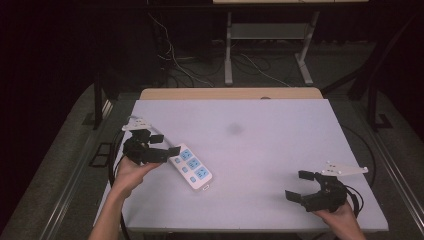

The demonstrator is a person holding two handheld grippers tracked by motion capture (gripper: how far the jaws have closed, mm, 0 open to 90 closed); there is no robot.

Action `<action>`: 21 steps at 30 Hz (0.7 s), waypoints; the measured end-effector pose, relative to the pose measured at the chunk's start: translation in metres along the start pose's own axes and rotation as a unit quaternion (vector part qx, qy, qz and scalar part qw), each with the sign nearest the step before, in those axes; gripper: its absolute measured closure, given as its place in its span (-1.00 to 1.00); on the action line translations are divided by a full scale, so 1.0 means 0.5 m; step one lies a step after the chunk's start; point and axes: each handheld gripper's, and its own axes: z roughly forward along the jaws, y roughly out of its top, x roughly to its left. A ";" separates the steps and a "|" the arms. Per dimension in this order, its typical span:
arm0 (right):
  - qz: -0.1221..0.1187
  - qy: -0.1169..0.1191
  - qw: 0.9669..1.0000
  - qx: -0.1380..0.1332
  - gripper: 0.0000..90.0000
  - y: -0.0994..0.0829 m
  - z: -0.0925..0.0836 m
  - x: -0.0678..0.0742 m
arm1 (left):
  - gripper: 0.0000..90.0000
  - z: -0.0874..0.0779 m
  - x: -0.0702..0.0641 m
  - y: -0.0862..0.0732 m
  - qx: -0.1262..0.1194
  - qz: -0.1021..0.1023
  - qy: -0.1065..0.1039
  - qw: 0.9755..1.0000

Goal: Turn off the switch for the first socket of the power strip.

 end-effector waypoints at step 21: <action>-0.003 0.002 1.000 0.002 -1.00 0.000 0.001 0.002 | -1.00 -0.002 -0.059 -0.076 -0.031 0.013 -0.014 0.999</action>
